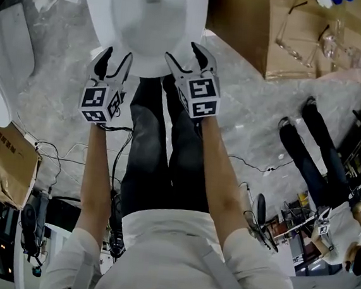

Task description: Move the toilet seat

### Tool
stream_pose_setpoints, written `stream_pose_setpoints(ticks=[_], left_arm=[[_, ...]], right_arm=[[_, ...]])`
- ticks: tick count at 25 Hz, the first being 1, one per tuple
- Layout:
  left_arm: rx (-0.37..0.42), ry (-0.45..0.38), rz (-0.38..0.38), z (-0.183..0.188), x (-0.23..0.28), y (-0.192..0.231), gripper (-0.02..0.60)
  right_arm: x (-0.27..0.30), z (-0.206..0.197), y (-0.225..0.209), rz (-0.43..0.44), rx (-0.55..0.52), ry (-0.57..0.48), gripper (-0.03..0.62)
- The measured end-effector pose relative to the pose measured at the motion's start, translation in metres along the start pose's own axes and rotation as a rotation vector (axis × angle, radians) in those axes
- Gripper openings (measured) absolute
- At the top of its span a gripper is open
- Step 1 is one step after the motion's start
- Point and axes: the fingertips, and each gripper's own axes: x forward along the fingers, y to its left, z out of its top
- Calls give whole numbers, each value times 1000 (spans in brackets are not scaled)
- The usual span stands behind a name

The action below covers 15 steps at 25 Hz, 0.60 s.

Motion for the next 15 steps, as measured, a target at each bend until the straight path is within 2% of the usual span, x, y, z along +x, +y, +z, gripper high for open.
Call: stream_pose_setpoints(ticks=[2, 4, 7, 8, 10, 15], left_arm=[[-8, 9, 13, -8, 5, 5, 255], [-19, 20, 34, -16, 10, 10, 273], [-41, 32, 79, -27, 14, 21, 324], [-50, 36, 94, -31, 16, 24, 346], [-69, 40, 119, -37, 18, 29, 367], [-104, 54, 152, -52, 21, 37, 394]], right_arm=[[5, -9, -5, -12, 13, 12, 313], [9, -18, -13, -28, 38, 22, 357], [16, -29, -23, -55, 78, 33, 363], [18, -33, -26, -63, 88, 40, 390], [22, -42, -31, -79, 101, 57, 397], [30, -57, -33, -88, 135, 86, 435]])
